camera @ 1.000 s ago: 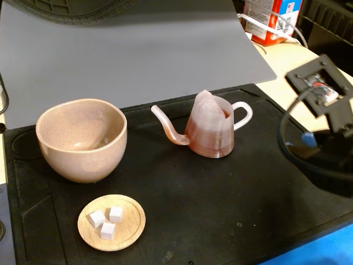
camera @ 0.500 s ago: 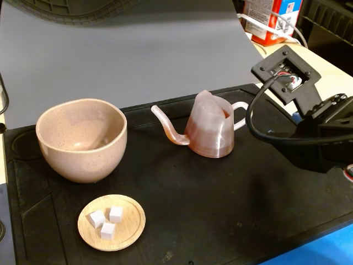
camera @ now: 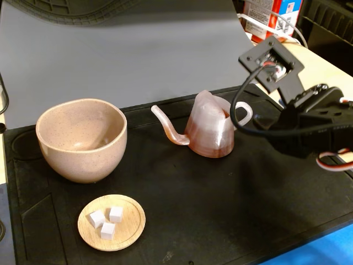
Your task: Pick up a kettle and pour liquid into a cup.
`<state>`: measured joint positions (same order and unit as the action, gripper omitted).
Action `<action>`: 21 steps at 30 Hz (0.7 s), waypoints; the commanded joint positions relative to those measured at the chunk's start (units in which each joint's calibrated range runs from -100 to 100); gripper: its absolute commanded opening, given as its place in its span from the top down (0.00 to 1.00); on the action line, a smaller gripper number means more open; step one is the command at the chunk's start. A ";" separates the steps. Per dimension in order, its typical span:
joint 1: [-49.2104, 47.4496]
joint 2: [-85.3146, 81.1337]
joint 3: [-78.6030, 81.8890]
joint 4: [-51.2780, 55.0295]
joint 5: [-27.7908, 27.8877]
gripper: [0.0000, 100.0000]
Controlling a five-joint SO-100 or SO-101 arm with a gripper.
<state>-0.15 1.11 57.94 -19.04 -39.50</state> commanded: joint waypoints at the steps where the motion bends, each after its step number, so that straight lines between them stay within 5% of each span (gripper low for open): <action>1: -0.95 2.56 -5.30 -1.07 2.89 0.79; 21: -0.88 9.64 -15.29 -1.07 2.79 0.79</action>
<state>-1.28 9.59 46.54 -19.39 -36.51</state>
